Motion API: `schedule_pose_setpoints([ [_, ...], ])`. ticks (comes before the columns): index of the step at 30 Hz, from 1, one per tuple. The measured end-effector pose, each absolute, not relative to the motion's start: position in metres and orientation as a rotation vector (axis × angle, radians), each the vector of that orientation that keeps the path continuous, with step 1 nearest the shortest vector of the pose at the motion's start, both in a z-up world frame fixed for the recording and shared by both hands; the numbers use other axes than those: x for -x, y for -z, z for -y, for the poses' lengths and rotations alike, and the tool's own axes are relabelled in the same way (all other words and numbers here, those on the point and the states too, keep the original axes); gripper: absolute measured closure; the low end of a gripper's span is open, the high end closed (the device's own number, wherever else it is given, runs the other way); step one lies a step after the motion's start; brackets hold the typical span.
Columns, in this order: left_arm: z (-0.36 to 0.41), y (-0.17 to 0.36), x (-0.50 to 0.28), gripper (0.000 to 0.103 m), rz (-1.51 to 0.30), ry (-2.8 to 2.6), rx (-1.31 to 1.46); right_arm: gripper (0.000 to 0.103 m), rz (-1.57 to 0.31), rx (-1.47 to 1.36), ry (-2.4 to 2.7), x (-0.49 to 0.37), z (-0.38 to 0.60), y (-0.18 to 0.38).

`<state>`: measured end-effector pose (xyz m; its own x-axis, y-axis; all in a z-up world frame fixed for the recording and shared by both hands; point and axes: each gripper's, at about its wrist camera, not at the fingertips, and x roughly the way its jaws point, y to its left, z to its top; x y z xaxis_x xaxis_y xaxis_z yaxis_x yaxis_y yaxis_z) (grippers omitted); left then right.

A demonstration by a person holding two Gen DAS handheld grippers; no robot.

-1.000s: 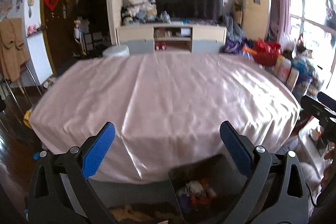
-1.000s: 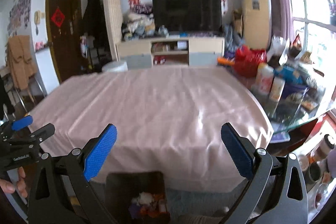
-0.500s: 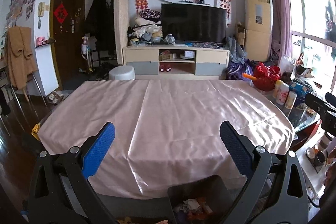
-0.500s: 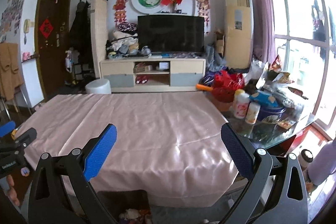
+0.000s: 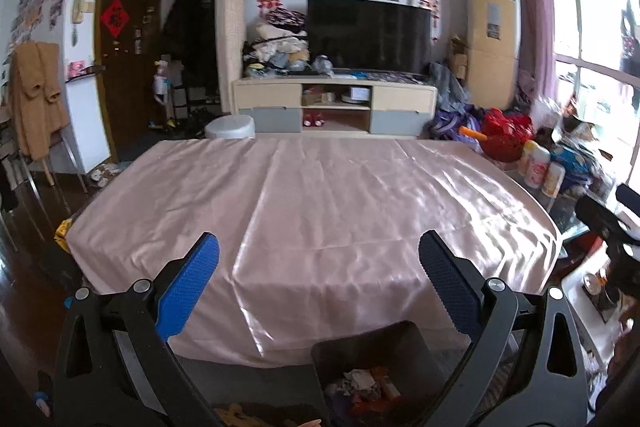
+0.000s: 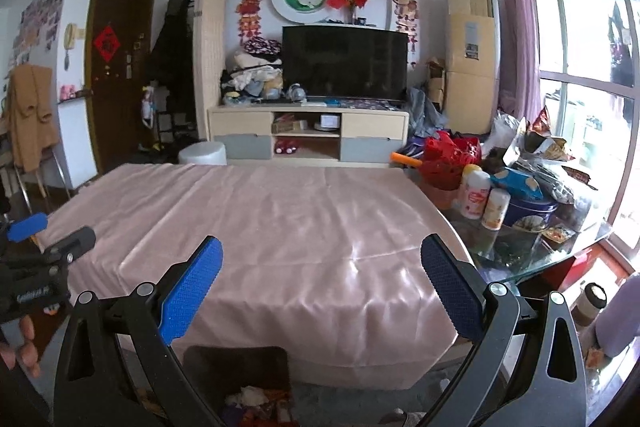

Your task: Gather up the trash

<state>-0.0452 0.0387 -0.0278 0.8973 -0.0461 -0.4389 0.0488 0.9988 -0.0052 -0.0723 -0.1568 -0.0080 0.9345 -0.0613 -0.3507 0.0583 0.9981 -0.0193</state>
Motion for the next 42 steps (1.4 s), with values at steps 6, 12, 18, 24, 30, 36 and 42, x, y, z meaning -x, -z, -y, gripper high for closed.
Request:
schedule_pose_setpoints([
  [6, -0.031, 0.030, 0.044, 0.008, -0.454, 0.047, -0.028, 0.003, -0.361, -0.010, 0.069, 0.075, 0.163, 0.009],
  [12, -0.027, 0.028, 0.046, 0.008, -0.447, 0.046, -0.040, 0.003, -0.367, -0.021, 0.075, 0.075, 0.165, 0.011],
  [18, -0.028, 0.027, 0.045, 0.008, -0.447, 0.035, -0.036, 0.003, -0.367, -0.020, 0.070, 0.075, 0.165, 0.012],
  [24, -0.030, 0.025, 0.045, 0.008, -0.443, 0.035, -0.034, 0.003, -0.372, -0.017, 0.066, 0.074, 0.165, 0.012],
  [30, -0.033, 0.026, 0.045, 0.008, -0.444, 0.031, -0.028, 0.003, -0.376, -0.010, 0.059, 0.073, 0.163, 0.013],
  [36, -0.038, 0.026, 0.046, 0.008, -0.444, 0.023, -0.015, 0.003, -0.376, -0.007, 0.061, 0.072, 0.163, 0.013],
  [42, -0.039, 0.028, 0.046, 0.008, -0.450, 0.025, -0.015, 0.003, -0.381, -0.005, 0.058, 0.071, 0.163, 0.014],
])
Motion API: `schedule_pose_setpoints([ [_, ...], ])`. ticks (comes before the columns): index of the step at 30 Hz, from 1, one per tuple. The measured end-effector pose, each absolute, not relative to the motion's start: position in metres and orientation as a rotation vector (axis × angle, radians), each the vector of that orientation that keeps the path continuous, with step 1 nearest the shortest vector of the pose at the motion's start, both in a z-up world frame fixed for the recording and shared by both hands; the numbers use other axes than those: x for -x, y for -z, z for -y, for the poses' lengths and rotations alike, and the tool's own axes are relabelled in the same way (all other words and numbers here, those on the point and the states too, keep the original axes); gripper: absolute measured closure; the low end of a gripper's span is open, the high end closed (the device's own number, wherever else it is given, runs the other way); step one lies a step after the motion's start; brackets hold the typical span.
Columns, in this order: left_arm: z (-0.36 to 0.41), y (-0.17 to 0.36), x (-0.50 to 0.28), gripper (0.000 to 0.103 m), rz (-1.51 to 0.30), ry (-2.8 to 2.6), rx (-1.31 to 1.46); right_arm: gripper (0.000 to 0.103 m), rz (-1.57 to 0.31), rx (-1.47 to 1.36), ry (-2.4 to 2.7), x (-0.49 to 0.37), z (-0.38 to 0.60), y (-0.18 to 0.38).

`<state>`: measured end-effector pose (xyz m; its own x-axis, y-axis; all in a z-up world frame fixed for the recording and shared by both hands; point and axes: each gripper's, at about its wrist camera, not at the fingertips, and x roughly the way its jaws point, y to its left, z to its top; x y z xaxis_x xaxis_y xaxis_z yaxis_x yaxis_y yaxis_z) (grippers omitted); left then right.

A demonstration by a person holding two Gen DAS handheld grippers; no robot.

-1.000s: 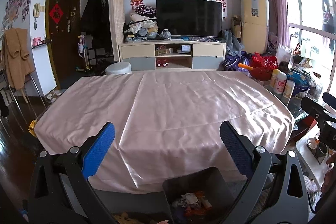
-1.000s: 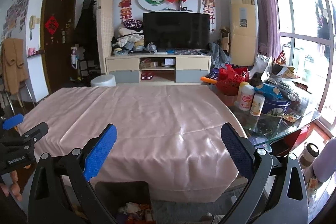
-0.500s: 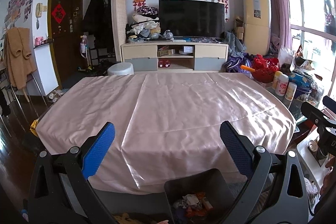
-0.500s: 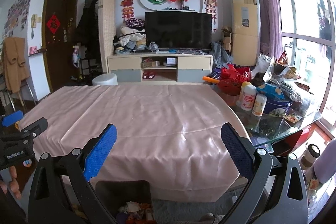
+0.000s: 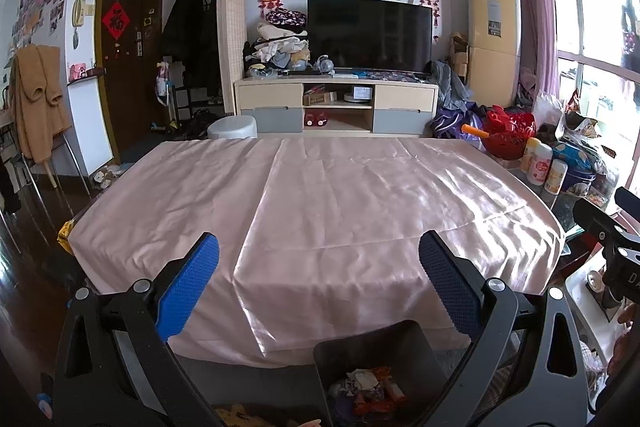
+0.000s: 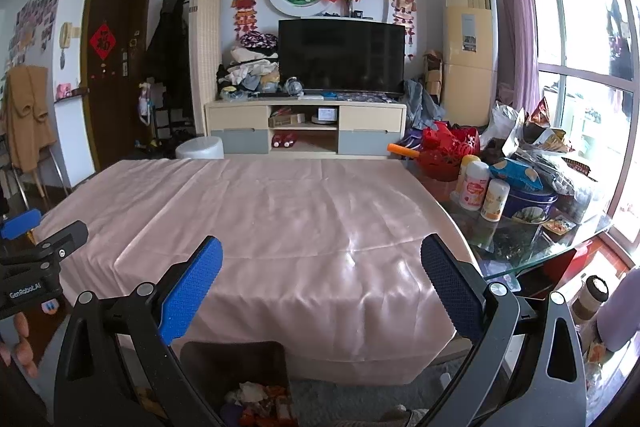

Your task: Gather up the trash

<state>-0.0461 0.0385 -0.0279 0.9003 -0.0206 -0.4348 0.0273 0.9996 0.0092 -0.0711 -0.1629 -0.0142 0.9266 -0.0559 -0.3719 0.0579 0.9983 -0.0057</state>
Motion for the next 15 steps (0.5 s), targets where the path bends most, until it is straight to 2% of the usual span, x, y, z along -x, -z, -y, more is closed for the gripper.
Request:
schedule_pose_setpoints([
  [15, -0.0381, 0.0276, 0.0454, 0.008, -0.450, 0.025, -0.016, 0.003, -0.382, -0.005, 0.055, 0.0709, 0.1635, 0.0137],
])
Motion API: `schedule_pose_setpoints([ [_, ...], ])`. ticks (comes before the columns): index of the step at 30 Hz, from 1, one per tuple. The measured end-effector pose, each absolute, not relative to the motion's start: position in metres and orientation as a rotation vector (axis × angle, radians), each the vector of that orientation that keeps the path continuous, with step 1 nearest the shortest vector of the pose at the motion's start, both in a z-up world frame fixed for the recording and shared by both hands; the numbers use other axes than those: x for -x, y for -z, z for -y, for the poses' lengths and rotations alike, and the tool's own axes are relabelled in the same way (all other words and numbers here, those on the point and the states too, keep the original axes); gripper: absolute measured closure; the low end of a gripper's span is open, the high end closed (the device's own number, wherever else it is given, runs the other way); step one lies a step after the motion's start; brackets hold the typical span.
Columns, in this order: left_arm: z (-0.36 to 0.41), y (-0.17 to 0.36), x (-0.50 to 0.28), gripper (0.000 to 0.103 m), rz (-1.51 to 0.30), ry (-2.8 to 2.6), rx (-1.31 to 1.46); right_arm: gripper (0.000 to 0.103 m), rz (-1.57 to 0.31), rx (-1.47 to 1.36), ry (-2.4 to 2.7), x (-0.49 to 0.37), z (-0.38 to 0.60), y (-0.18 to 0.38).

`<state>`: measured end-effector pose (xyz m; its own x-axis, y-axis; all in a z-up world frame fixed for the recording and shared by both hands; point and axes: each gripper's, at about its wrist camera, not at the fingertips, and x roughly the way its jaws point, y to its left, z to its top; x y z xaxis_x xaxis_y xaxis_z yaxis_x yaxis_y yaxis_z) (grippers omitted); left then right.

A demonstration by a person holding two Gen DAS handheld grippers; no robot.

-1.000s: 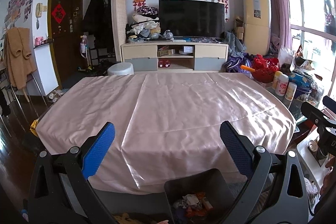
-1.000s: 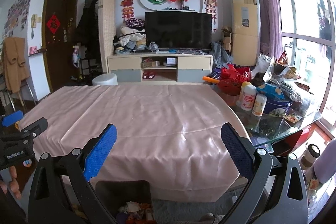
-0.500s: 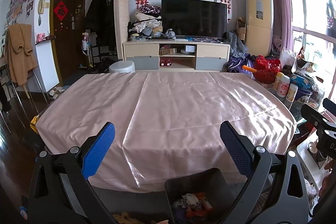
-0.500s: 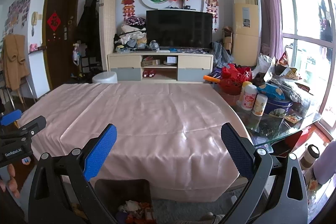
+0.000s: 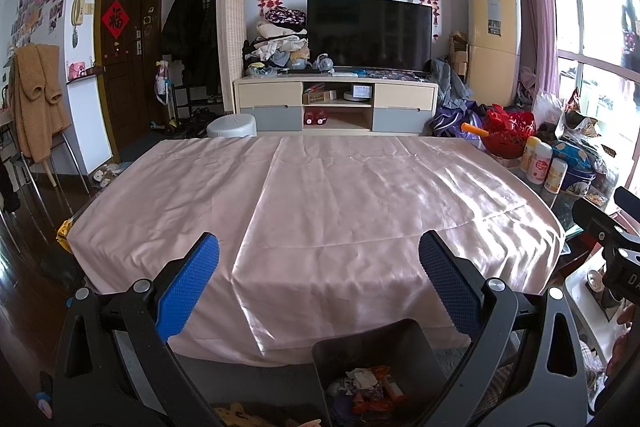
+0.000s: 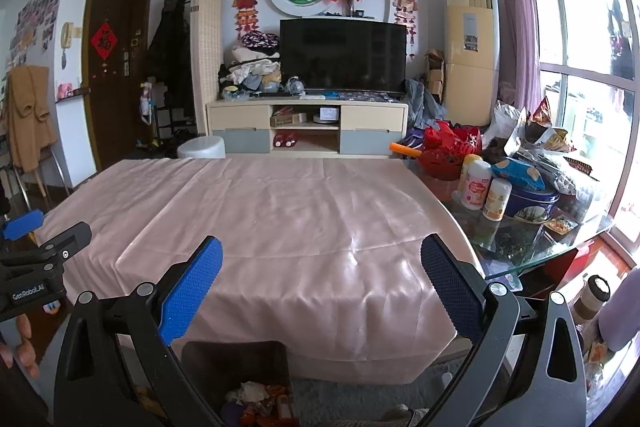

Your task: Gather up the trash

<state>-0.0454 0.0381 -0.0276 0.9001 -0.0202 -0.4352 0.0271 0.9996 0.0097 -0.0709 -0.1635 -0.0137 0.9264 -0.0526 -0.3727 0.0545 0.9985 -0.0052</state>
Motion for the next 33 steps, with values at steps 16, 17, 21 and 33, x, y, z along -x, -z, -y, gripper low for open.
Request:
schedule_pose_setpoints([
  [16, -0.0363, 0.0299, 0.0458, 0.008, -0.452, 0.029, -0.021, 0.003, -0.382, -0.005, 0.055, 0.0707, 0.1633, 0.0138],
  [17, -0.0363, 0.0303, 0.0463, 0.008, -0.452, 0.030, -0.022, 0.003, -0.382, -0.006, 0.056, 0.0708, 0.1632, 0.0138],
  [21, -0.0362, 0.0307, 0.0470, 0.008, -0.451, 0.029, -0.022, 0.003, -0.382, -0.005, 0.056, 0.0710, 0.1631, 0.0138],
  [33, -0.0359, 0.0305, 0.0470, 0.008, -0.452, 0.029, -0.022, 0.003, -0.382, -0.006, 0.056, 0.0710, 0.1631, 0.0140],
])
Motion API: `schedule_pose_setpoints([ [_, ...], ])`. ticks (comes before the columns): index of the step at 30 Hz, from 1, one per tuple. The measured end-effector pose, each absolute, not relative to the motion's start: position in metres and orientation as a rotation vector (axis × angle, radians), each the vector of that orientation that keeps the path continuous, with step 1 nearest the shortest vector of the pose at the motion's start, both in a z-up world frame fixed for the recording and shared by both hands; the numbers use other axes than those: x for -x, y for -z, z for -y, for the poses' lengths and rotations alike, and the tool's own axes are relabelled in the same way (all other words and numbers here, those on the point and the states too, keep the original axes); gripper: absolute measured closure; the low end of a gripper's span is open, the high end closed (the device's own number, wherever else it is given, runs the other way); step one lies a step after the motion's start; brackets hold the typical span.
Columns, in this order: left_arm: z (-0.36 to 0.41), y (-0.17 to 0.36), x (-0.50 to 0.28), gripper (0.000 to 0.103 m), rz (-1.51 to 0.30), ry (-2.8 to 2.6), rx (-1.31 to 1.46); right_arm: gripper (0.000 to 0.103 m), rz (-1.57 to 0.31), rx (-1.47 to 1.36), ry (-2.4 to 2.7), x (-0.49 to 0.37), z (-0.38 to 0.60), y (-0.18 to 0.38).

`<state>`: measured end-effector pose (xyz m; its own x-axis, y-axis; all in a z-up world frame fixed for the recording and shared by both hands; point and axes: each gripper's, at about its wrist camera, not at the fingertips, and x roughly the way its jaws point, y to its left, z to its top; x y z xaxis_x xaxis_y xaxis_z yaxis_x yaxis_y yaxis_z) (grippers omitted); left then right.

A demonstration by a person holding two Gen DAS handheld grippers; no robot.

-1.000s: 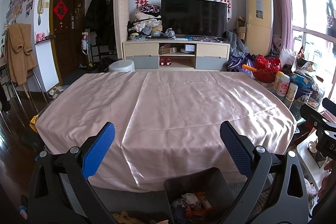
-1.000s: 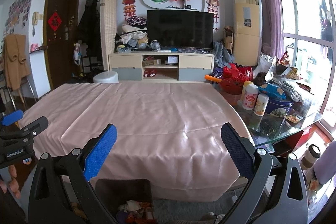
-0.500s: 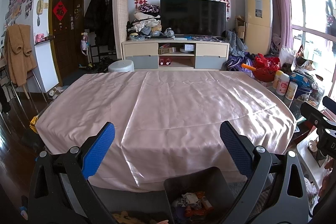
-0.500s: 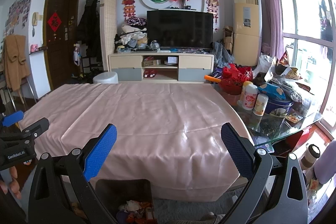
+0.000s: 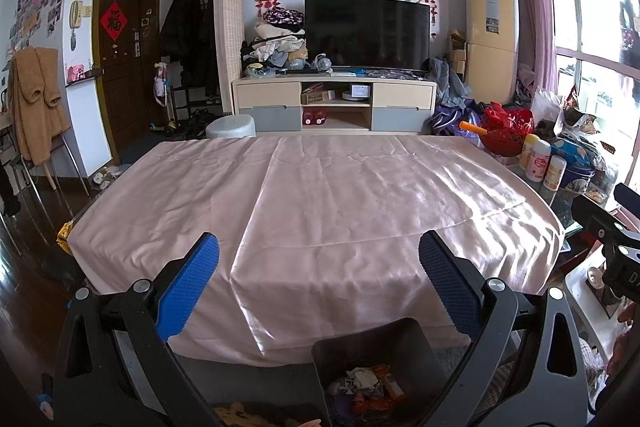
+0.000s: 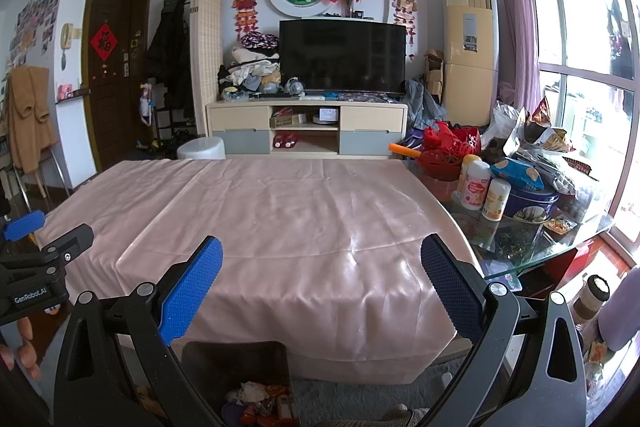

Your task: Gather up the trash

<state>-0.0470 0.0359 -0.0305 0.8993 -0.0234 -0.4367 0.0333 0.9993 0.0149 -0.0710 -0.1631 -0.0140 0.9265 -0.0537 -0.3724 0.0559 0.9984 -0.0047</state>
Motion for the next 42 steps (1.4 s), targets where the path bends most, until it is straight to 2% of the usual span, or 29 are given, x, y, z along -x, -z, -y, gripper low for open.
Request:
schedule_pose_setpoints([
  [42, -0.0366, 0.0282, 0.0485, 0.008, -0.459, 0.054, 0.003, 0.003, -0.385, -0.010, 0.067, 0.0742, 0.1638, 0.0134],
])
